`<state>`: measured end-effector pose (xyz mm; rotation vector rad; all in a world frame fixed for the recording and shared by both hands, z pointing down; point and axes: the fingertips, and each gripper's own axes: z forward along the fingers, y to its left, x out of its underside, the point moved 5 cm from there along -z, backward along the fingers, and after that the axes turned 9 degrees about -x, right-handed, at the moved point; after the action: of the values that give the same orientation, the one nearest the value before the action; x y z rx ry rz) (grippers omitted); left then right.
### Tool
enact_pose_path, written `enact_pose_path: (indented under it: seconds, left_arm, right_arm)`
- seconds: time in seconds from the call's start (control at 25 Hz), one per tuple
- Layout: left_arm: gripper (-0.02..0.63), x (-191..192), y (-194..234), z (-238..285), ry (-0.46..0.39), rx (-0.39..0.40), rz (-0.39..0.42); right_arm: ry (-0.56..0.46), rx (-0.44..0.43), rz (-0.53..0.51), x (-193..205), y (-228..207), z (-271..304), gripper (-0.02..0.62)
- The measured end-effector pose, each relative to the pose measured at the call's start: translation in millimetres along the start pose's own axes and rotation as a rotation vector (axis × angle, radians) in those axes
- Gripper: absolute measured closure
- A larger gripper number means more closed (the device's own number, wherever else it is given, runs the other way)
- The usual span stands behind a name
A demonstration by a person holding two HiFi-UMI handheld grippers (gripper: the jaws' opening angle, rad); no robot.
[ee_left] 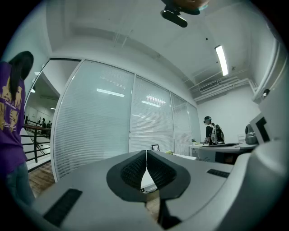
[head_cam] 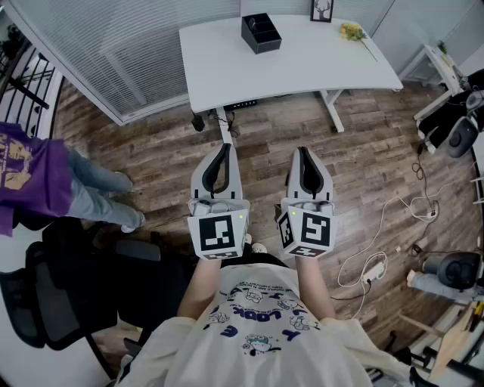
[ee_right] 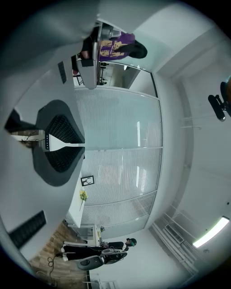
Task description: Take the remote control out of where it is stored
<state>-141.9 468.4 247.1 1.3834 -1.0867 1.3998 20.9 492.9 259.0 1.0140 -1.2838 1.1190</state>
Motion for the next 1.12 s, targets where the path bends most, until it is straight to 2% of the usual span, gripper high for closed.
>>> enact_pose_path:
  seconds: [0.4, 0.56, 0.84, 1.12]
  left_arm:
    - [0.588, 5, 7, 20, 0.004, 0.017, -0.005]
    - [0.588, 5, 11, 32, -0.02, 0.026, -0.032]
    - [0.588, 11, 18, 45, 0.007, 0.046, -0.003]
    - [0.588, 14, 19, 72, 0.007, 0.031, -0.04]
  right_arm:
    - [0.005, 0.016, 0.015, 5, 0, 20, 0.549]
    - [0.005, 0.03, 0.013, 7, -1, 31, 0.549]
    - [0.011, 0.035, 0.016, 11, 1, 44, 0.549]
    - [0.03, 0.014, 0.018, 12, -8, 71, 0.549]
